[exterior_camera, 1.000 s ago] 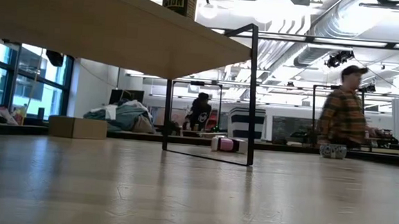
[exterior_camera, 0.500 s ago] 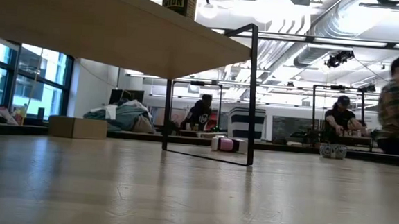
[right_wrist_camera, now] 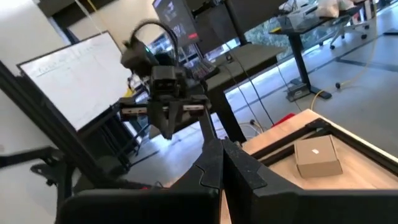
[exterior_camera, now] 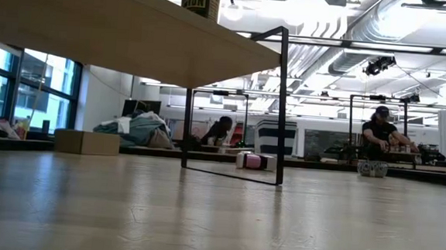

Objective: Shelf spices
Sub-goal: Move the shelf to the middle of the table

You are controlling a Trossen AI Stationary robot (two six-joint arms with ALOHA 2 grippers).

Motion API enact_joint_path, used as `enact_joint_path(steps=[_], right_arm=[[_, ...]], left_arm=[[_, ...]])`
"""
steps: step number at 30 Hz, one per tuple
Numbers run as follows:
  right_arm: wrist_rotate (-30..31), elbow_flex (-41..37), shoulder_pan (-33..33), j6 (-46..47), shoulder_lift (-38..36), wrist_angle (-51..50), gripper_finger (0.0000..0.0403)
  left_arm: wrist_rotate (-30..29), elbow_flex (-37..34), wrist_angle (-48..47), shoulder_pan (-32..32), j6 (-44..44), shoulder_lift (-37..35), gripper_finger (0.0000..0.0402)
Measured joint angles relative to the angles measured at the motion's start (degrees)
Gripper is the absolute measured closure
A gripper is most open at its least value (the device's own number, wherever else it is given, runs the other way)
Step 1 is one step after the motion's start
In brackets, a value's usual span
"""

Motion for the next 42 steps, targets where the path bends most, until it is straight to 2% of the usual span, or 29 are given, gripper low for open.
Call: enact_joint_path(steps=[4, 7, 10, 12, 15, 21, 27, 30, 37, 42], right_arm=[[-0.99, 0.0, 0.03, -1.82, 0.0, -2.03, 0.0402], [-4.59, 0.0, 0.02, -0.52, -0.02, -4.18, 0.0402], [-12.17, 0.0, 0.85, 3.96, 0.28, -11.06, 0.0402], [-15.17, 0.0, 3.17, 5.33, 1.19, -17.54, 0.0402], [-15.21, -0.21, 8.52, 5.56, 3.88, -23.75, 0.0402], [-12.47, -0.24, 15.44, 8.32, 12.1, -23.86, 0.0402], [-11.35, -0.25, 17.06, 13.98, 19.41, -22.02, 0.0402], [-11.05, -0.28, 17.42, 14.53, 20.66, -20.5, 0.0402], [-2.11, -0.22, 16.68, 17.79, 20.85, -25.27, 0.0403], [-0.35, -0.19, 16.18, 17.94, 20.85, -27.41, 0.0403]], left_arm=[[8.2, 8.27, -17.02, -1.79, -1.65, 9.61, 0.0401], [14.63, 9.06, -21.64, -4.35, -1.95, 13.83, 0.0401], [16.09, 8.91, -23.13, -7.74, -3.28, 15.95, 0.0401], [14.25, 8.88, -23.06, -9.77, -4.18, 16.51, 0.0401], [9.26, 8.88, -22.41, -11.89, -6.28, 15.9, 0.0401], [0.52, 8.91, -21.46, -13.23, -11.49, 12.17, 0.0401], [-7.2, 8.91, -21.62, -13.23, -14.69, 9.21, 0.0401], [-8.38, 8.91, -21.66, -13.21, -15.16, 8.56, 0.0401], [-11.0, 8.91, -21.81, -13.21, -14.81, 8.42, 0.0401], [-12.08, 8.91, -22.06, -13.21, -14.79, 8.42, 0.0401]])
